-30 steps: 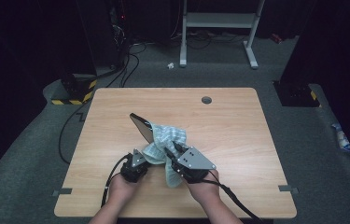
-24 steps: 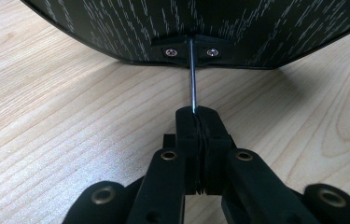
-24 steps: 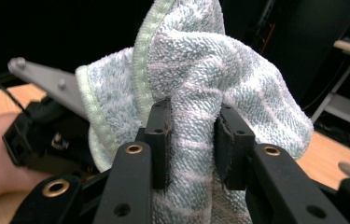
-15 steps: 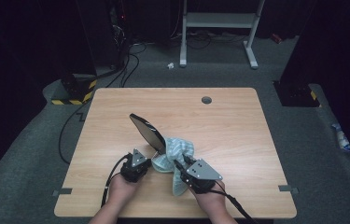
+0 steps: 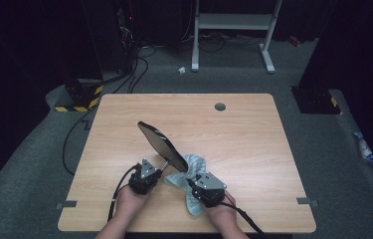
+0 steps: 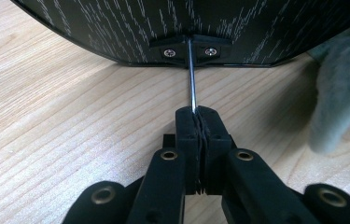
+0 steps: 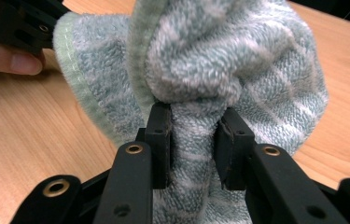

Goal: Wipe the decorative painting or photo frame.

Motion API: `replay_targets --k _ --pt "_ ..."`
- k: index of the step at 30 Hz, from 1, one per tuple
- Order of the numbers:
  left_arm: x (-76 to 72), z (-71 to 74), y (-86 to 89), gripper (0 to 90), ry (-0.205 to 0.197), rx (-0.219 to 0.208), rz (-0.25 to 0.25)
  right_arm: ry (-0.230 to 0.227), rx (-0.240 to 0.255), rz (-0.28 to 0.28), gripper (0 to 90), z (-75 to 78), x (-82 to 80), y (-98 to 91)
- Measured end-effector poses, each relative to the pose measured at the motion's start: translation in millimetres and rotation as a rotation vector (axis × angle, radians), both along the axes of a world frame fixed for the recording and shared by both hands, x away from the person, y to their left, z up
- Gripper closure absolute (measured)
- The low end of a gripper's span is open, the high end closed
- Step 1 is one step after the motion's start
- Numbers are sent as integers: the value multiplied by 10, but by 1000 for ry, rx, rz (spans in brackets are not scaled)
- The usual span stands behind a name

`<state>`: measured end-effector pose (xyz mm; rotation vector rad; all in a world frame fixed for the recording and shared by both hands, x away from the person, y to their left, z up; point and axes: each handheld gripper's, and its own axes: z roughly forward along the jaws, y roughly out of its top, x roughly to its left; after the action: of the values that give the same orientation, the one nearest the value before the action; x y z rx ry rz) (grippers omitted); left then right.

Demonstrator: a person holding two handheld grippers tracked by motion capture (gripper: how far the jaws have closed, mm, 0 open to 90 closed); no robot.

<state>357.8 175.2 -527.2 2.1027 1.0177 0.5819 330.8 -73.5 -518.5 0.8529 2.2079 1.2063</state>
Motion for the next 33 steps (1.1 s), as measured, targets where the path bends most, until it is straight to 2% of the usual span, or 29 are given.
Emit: replay_targets --k 2,5,10,14,18,22,27,33 --pt "-1 0 -1 878 -1 1 1 9 -1 0 690 -11 14 8" --pt "0 1 -2 877 -8 9 1 1 18 -2 691 63 -37 -17" --pt "-9 -4 -14 877 -2 -1 5 -74 61 9 691 340 -202 -67" --pt "-14 -2 -22 880 -12 14 -3 -138 91 20 691 572 -293 -80" --pt "-12 -4 -24 879 -14 9 -2 -184 95 34 689 789 -298 -31" --pt "-12 -4 -23 879 -13 10 -2 -223 98 42 689 1004 -220 53" --pt "-11 -3 -19 879 -12 12 -4 -226 86 46 692 1031 -151 105" --pt "-7 2 -9 879 -8 15 -7 -194 82 31 694 813 -193 -6"
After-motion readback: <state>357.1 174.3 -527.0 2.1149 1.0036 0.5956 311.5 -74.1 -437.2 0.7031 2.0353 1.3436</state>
